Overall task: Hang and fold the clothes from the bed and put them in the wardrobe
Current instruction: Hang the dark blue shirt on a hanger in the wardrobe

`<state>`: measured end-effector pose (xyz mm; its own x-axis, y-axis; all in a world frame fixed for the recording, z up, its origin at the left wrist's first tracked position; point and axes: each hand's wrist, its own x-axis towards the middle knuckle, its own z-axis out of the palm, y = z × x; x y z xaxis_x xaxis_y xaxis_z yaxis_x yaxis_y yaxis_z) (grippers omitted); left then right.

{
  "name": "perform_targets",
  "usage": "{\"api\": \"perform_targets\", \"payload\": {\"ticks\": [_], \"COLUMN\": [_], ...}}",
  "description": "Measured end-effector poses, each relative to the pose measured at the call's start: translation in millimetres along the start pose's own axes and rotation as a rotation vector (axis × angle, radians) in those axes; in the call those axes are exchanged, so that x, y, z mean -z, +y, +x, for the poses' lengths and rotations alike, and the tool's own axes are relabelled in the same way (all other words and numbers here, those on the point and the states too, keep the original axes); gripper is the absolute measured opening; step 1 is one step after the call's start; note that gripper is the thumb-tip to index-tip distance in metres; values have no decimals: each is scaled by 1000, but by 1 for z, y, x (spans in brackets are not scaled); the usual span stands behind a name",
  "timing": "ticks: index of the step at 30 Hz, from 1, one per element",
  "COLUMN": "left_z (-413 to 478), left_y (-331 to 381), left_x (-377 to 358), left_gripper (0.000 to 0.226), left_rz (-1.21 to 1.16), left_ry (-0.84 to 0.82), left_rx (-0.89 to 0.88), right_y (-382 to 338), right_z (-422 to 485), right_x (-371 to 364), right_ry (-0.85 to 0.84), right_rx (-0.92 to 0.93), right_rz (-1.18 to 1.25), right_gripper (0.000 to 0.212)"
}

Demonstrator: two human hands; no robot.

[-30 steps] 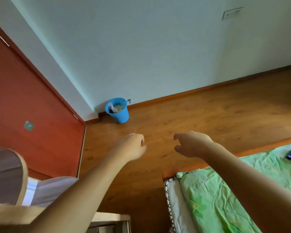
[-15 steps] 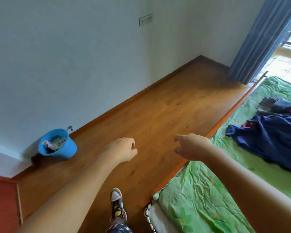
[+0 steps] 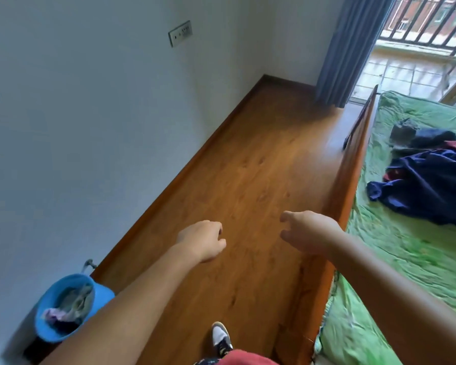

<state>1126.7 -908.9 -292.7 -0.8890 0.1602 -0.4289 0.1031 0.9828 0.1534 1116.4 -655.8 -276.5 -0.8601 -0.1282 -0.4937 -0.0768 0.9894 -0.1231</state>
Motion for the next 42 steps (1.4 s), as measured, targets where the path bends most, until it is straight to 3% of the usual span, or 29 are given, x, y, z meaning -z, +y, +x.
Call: {"api": "perform_targets", "payload": {"ticks": [7, 16, 31, 42], "left_z": [57, 145, 369, 505], "left_y": [-25, 7, 203, 390], "left_x": [31, 69, 167, 182], "left_gripper": [36, 36, 39, 26], "left_rz": [-13, 52, 183, 301], "left_ry": [17, 3, 34, -63], "left_rx": [-101, -243, -348, -667], "right_y": [-11, 30, 246, 383], "right_z": [31, 72, 178, 199], "right_x": [25, 40, 158, 167], "right_ry": [41, 81, 187, 171], "right_rx": [-73, -171, -297, -656], "right_rz": [19, 149, 194, 419], "right_gripper": [45, 43, 31, 35]}}
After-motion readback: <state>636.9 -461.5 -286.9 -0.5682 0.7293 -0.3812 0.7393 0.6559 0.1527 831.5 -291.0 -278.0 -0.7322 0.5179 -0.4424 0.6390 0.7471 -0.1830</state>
